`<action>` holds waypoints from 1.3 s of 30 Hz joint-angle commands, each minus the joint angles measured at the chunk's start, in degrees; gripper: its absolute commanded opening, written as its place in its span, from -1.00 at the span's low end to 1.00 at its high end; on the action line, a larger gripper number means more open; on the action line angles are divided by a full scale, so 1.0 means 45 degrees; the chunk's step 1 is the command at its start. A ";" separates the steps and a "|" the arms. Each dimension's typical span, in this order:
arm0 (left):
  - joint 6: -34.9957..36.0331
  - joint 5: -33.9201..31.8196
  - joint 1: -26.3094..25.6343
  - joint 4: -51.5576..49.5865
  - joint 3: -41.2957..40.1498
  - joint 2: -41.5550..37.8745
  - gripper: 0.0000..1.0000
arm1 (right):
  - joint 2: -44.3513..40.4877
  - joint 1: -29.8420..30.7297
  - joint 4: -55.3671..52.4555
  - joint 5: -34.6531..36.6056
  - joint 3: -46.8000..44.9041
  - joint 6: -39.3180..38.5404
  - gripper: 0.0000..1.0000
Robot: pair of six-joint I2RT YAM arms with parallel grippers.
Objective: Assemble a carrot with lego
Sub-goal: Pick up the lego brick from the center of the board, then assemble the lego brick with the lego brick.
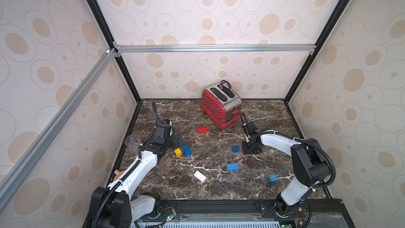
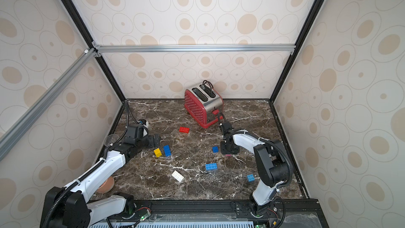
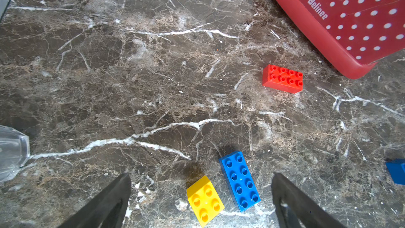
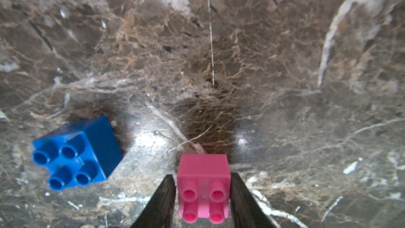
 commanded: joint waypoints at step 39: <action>-0.0669 0.2938 -0.0184 -0.1544 0.0409 -0.0539 0.98 | -0.0335 0.6893 -0.2315 0.0953 0.1713 0.4668 -0.60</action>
